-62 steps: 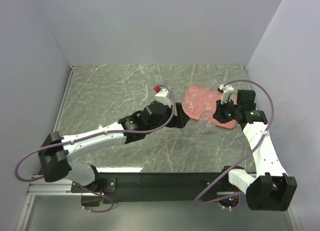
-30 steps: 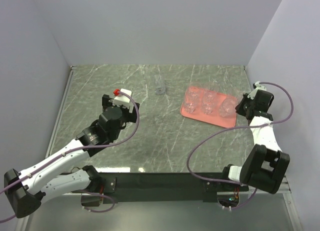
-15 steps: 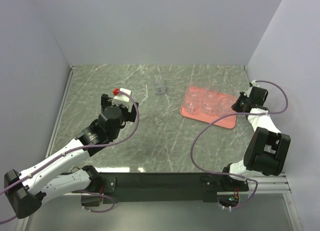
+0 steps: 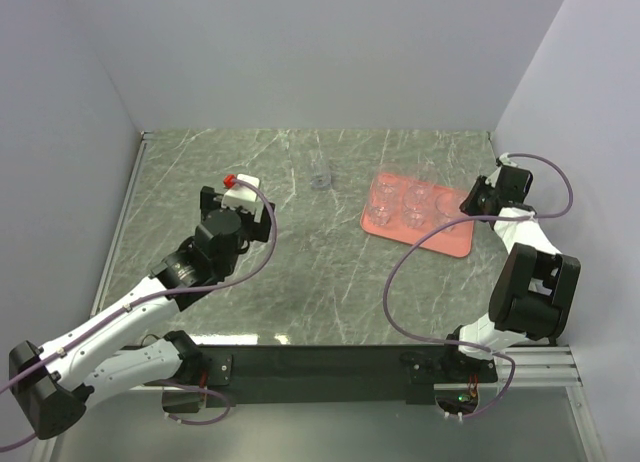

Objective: Place the glasses into the tray

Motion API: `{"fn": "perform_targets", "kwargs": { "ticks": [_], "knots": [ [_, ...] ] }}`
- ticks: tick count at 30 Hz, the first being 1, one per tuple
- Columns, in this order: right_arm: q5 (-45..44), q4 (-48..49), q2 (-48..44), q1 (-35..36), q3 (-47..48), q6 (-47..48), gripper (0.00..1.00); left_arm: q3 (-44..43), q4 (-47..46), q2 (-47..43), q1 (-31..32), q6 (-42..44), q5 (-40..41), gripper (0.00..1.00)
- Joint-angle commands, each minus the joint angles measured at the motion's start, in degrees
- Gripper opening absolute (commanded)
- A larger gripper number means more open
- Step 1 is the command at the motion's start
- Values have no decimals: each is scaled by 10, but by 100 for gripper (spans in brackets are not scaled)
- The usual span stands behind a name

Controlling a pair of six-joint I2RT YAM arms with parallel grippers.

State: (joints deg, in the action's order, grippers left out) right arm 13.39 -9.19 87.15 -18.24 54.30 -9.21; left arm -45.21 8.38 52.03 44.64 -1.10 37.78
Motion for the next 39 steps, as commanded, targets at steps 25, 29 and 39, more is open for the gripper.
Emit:
{"fn": "perform_targets", "kwargs": {
  "ticks": [25,29,39],
  "knots": [
    [260,-102,-210,-3,-36,219,51,-6,-50,47,-197,-129,-324,99],
    [308,-113,-243,-6,-53,261,56,-11,-79,99,-243,-200,-449,100],
    [375,-144,-250,-25,-58,295,61,-112,-180,337,-263,-394,-604,99]
  ]
}}
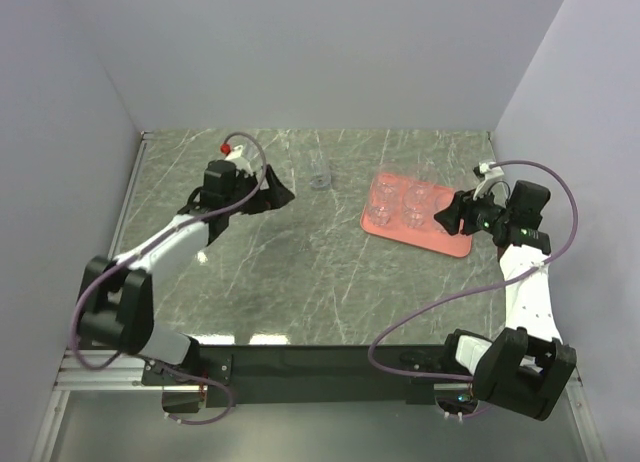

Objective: Place the glasses into the tray

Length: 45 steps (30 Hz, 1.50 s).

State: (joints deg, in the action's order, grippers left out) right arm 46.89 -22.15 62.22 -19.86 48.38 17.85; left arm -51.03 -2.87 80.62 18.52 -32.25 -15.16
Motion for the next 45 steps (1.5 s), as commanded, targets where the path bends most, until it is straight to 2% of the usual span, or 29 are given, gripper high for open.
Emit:
{"fn": "perform_targets", "kwargs": {
  "ticks": [1,5,9,23,28,37,43,45],
  "knots": [
    [43,-15,-3,-11,1,24,61,-66,-68,72,-2,-91,-76,99],
    [66,-17,-9,-24,-2,24,61,-147,-37,175,1,-115,-72,99],
    [81,-14,-13,-35,-2,16,61,-264,23,282,13,-113,-47,99],
    [100,-18,-10,-50,0,12,61,-570,218,494,47,-121,59,99],
    [104,-15,-15,-55,-1,8,61,-627,276,539,54,-135,118,99],
    [108,-12,-15,-61,-3,6,61,-700,298,595,68,-138,133,95],
    [109,-11,-17,-66,-4,3,61,-733,320,622,74,-138,150,87],
    [111,-11,-17,-67,-5,4,61,-730,318,622,75,-135,169,81]
  ]
}}
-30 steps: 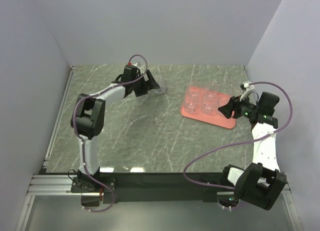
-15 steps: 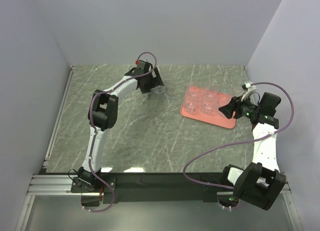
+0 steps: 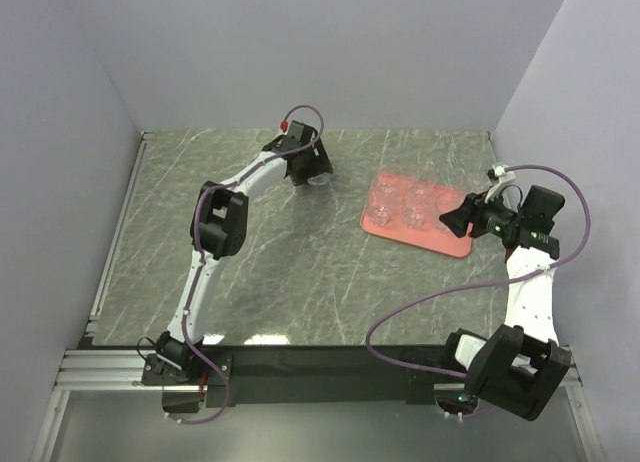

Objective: Place the glasses into the tray

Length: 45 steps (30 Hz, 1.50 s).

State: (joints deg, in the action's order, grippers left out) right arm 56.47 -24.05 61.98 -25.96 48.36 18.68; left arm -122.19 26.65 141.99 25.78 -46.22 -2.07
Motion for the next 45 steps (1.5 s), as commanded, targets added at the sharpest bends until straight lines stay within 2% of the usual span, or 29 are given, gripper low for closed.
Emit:
{"fn": "perform_targets", "kwargs": {
  "ticks": [1,4,6,9,10,14,19,30,34,39,45],
  "knots": [
    [16,9,-14,-7,-5,-4,61,-16,21,8,2,8,41,79],
    [17,9,-14,-9,-5,-4,61,-1,5,1,3,24,51,69],
    [18,9,-16,-10,-5,-3,61,19,-27,-18,2,32,51,57],
    [20,7,-16,-12,-6,0,61,75,-70,-59,4,54,48,39],
    [22,6,-17,-14,-6,1,61,108,-99,-85,3,67,42,30],
    [29,1,-19,-15,-8,7,62,207,-181,-164,3,108,8,16],
    [49,-6,-18,-15,-9,21,62,384,-299,-275,3,146,-46,10],
    [117,-70,-5,-4,5,84,62,656,-487,-468,8,165,-221,5],
    [117,-177,21,60,47,140,62,748,-560,-522,28,189,-253,4],
    [80,-254,63,173,125,153,62,826,-611,-588,82,236,-268,2],
    [81,-355,131,243,223,172,62,889,-665,-655,148,298,-269,2]
  ]
}}
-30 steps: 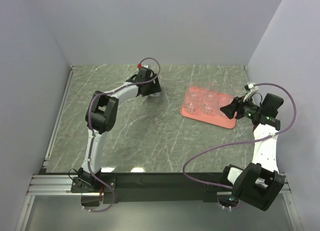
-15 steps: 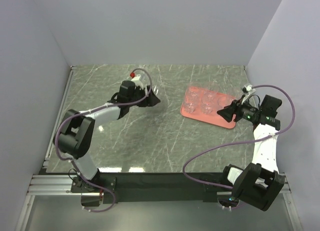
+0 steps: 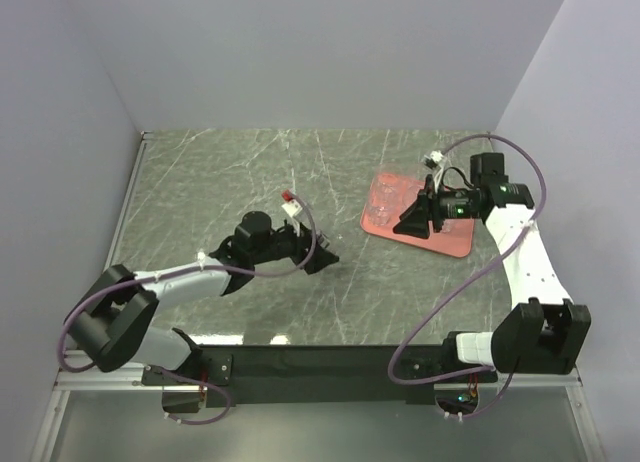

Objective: Place the glasses into the tray

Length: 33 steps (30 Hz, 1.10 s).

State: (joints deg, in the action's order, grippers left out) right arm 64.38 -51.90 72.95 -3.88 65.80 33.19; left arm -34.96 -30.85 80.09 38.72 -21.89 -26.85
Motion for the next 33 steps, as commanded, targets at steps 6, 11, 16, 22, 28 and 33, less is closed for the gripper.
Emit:
{"fn": "perform_targets", "kwargs": {
  "ticks": [6,11,16,22,28,33],
  "knots": [
    [-1,-134,62,78,74,50,62,56,-117,-80,79,146,-14,2],
    [-3,-141,67,113,67,49,62,64,-113,-95,117,191,4,2],
    [-21,-125,63,155,57,31,63,60,-105,-97,132,201,14,2],
    [-48,-103,58,188,41,9,63,53,-99,-102,145,207,24,2],
    [-72,-74,54,212,27,-19,63,44,-97,-100,157,207,27,2],
    [-82,-63,56,222,29,-44,41,35,-93,-91,165,207,33,2]
  ]
}}
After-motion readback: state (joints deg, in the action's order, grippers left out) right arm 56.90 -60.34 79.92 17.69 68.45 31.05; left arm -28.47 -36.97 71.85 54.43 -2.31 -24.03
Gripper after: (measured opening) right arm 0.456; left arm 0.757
